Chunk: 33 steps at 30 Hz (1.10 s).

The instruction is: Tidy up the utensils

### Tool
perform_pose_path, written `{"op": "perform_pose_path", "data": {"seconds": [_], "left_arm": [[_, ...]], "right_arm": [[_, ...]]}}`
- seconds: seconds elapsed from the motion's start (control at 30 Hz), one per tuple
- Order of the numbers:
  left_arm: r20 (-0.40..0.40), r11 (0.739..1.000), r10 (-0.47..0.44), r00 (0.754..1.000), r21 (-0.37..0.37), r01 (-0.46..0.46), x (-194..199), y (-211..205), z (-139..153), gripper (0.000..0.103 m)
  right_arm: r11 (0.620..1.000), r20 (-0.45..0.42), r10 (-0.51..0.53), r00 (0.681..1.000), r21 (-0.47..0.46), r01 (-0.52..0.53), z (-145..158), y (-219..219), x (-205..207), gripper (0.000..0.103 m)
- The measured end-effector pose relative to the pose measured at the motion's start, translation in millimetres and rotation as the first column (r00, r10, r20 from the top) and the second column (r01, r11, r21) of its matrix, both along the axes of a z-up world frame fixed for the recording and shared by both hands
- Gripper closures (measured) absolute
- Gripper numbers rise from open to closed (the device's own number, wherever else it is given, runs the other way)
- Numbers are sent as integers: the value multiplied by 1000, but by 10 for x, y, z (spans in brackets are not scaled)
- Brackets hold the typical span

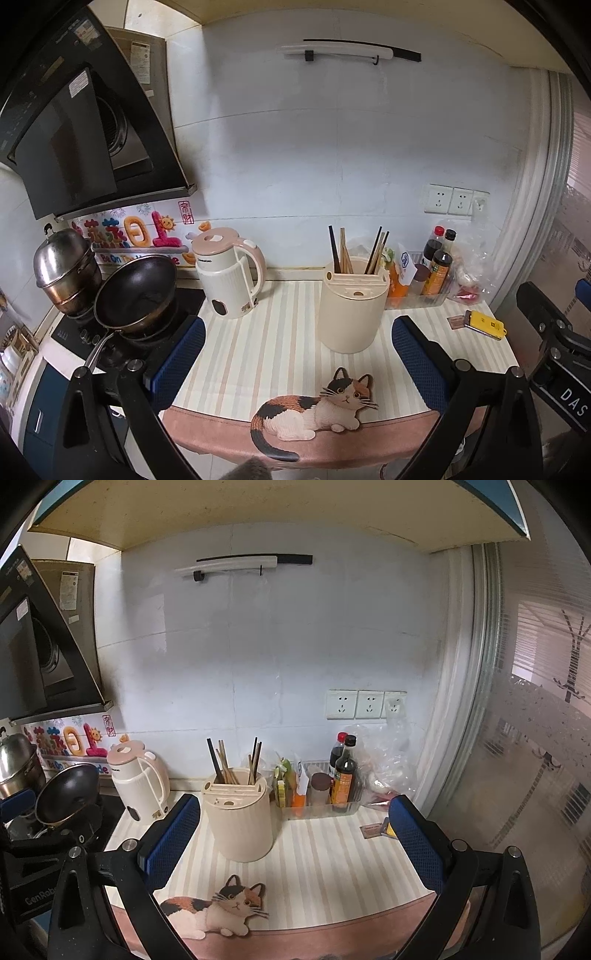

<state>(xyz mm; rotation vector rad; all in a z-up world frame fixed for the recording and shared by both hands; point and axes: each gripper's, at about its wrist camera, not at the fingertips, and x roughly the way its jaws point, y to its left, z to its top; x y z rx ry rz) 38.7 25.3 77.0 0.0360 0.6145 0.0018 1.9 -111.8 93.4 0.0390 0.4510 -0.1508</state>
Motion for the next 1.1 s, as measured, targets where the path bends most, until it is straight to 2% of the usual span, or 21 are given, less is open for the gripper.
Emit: {"op": "perform_pose_path", "data": {"seconds": [0.37,1.1], "left_arm": [[-3,999,36,999,14,-36,44,33,-24,0],[-18,999,40,999,14,-40,45,15,-82,0]], "right_arm": [[1000,-14,18,1000,6,-18,-47,-14,95,0],[1000,-38,27,999,2,-27,-121,-60,154,0]]}}
